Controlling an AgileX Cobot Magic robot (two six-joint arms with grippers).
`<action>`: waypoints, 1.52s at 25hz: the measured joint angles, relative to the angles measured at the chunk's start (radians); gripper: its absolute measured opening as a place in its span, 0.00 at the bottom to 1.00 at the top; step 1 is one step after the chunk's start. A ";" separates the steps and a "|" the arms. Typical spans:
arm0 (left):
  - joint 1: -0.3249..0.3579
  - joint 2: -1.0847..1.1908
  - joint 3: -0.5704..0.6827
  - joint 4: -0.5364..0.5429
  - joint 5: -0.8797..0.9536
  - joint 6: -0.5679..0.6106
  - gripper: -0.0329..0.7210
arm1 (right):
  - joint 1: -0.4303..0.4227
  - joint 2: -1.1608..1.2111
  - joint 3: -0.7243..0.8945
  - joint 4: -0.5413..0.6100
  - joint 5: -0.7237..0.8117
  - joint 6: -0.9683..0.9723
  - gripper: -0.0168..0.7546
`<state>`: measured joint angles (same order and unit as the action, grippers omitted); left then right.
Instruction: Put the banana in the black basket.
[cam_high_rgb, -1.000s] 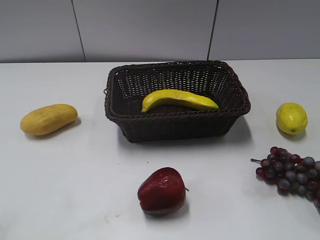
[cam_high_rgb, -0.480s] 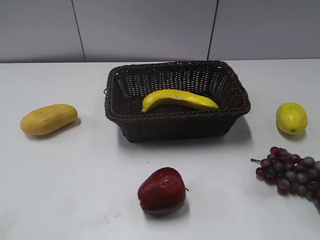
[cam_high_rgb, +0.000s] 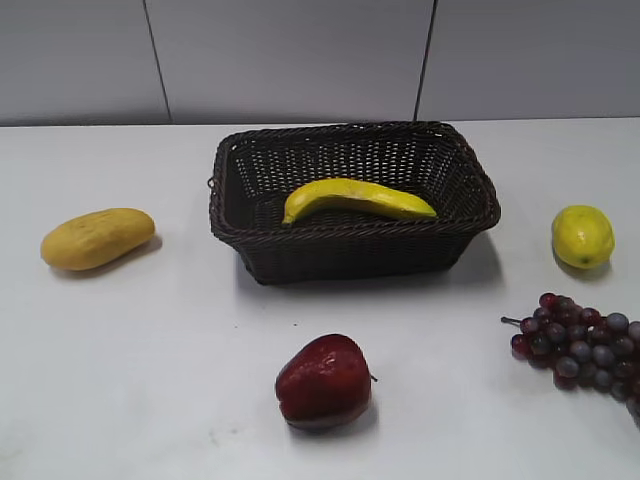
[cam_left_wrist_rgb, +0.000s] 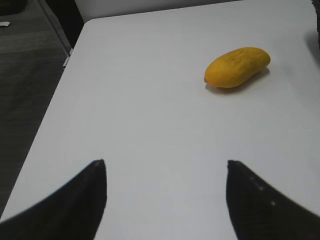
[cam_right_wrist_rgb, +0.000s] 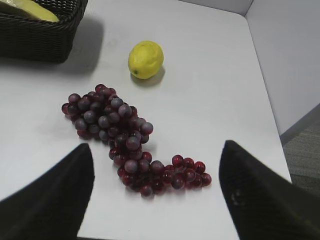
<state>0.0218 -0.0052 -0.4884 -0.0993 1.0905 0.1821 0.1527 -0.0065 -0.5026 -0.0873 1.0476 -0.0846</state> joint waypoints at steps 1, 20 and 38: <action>-0.002 0.000 0.000 0.000 0.000 0.000 0.76 | 0.000 0.000 0.000 0.000 0.000 0.000 0.79; -0.003 0.000 0.000 0.001 0.000 0.000 0.71 | 0.000 0.000 0.000 0.000 0.000 0.000 0.79; -0.003 0.000 0.000 0.002 0.000 0.000 0.70 | 0.000 0.000 0.000 0.000 0.000 0.000 0.79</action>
<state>0.0189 -0.0052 -0.4884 -0.0976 1.0905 0.1821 0.1527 -0.0065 -0.5026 -0.0873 1.0476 -0.0846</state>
